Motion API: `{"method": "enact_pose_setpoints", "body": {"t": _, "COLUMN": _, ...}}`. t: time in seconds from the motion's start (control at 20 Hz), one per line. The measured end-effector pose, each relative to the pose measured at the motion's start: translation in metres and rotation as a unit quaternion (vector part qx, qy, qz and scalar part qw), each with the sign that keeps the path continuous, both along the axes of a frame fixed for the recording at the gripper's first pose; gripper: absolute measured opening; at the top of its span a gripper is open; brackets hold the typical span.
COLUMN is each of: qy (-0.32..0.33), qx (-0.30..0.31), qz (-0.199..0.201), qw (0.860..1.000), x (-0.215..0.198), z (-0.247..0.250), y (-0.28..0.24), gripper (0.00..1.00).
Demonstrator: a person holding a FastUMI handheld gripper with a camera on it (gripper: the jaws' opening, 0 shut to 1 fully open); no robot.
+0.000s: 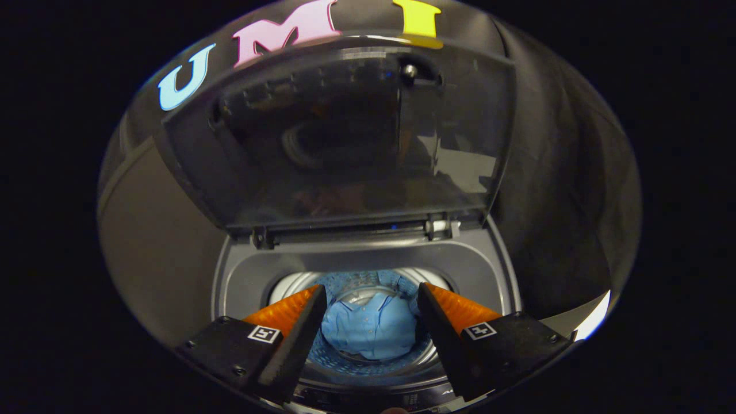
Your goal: Put the clothes into the washing machine and then close the washing machine lid.
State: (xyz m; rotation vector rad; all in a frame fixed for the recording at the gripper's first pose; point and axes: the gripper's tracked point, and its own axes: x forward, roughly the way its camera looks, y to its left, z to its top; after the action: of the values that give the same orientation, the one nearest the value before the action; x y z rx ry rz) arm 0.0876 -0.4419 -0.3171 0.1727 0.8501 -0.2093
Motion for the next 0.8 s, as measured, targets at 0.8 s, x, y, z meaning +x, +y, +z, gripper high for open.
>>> {"method": "enact_pose_setpoints", "body": {"t": 0.8, "qy": -0.214, "qx": -0.068, "qz": 0.055, "qw": 0.973, "x": 0.168, "z": 0.143, "y": 0.008, "gripper": 0.98}}
